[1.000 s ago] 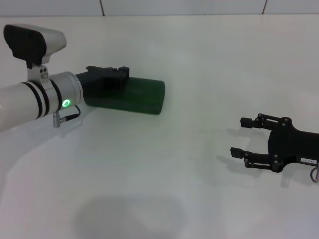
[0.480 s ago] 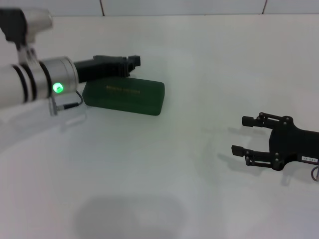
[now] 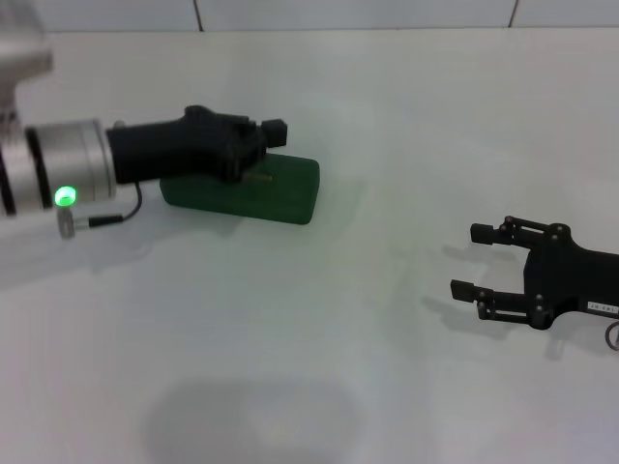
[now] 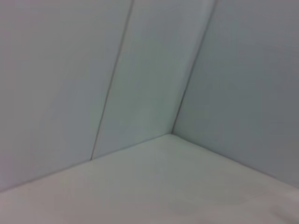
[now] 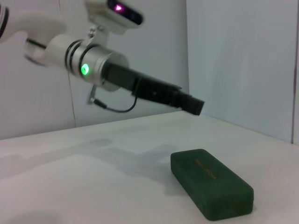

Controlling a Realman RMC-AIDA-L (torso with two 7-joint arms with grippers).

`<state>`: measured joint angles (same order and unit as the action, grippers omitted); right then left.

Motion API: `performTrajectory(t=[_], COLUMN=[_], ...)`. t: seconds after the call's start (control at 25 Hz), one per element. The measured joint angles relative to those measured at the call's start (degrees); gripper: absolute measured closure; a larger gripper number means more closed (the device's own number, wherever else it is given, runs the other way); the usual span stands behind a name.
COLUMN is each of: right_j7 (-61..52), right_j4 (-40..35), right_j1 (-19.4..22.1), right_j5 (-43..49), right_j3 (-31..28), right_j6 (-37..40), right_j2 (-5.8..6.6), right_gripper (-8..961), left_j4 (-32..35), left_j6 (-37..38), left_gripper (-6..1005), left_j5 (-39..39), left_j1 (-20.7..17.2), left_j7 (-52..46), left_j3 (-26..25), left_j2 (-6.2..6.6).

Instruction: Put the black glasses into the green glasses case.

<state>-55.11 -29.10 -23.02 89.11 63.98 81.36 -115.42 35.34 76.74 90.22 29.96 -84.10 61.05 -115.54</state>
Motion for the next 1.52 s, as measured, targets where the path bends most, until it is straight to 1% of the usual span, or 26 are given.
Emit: performTrajectory(t=[0.08,0.16,0.2,0.24,0.32,0.48,0.64,0.72,0.84,1.0,1.08,1.16,1.32,1.52], right_j7=[0.0,0.0,0.0,0.0,0.2,0.4,0.4,0.4,0.4,0.4,0.5,0.6,0.9,0.9], right_j4=[-0.1,-0.3,-0.4,-0.4,-0.4,-0.5,-0.5,-0.5,-0.5,-0.5,-0.5,-0.5,-0.5,-0.3], right_j1=[0.0,0.2,0.3,0.3,0.3,0.5,0.5,0.4,0.3,0.6,0.6,0.5,0.5,0.7], right_j5=[0.0,0.0,0.0,0.0,0.0,0.0,0.0,0.4,1.0,2.8,3.8,4.4,4.5,4.5], right_j3=[0.0,0.0,0.0,0.0,0.0,-0.1,-0.1,0.0,0.3,0.5,0.6,0.6,0.6,0.4], right_j6=[0.1,0.1,0.1,0.1,0.1,0.2,0.8,1.9,2.9,4.7,4.9,4.8,4.8,5.1], right_j2=[0.02,0.06,0.10,0.15,0.31,0.81,1.23,1.50,1.61,1.34,0.88,0.38,0.20,0.17], right_gripper=[198,198,198,198,198,198,198,198,198,198,198,198,198,199], left_j4=[0.7,1.8,2.8,2.8,3.3,4.0,7.0,7.9,8.2,8.2,8.1,8.0,8.1,8.1], left_j6=[1.2,1.9,1.9,1.9,1.8,2.8,3.7,4.1,5.1,7.2,8.5,9.8,11.7,12.3], left_gripper=[924,924,923,923,923,775,619,536,434,311,249,204,115,115], left_j5=[0.2,0.3,0.3,0.3,0.5,2.2,5.1,5.4,5.3,5.1,5.4,5.8,7.3,8.1], left_j1=[-2.6,-5.4,-8.1,-8.1,-10.1,-13.7,-18.3,-20.8,-23.0,-24.5,-25.4,-26.3,-26.9,-26.9], left_j7=[7.3,13.0,16.5,16.5,17.2,15.7,12.7,12.2,12.2,12.2,12.5,12.8,12.8,12.7], left_j3=[-1.3,-1.5,-1.8,-1.8,-1.9,-1.8,-2.1,-2.3,-2.5,-2.7,-4.2,-6.1,-8.2,-8.3], left_j2=[-1.38,-2.67,-3.72,-3.72,-4.00,-3.65,-3.29,-2.95,-2.20,-1.42,-1.28,-1.23,-1.27,-1.24])
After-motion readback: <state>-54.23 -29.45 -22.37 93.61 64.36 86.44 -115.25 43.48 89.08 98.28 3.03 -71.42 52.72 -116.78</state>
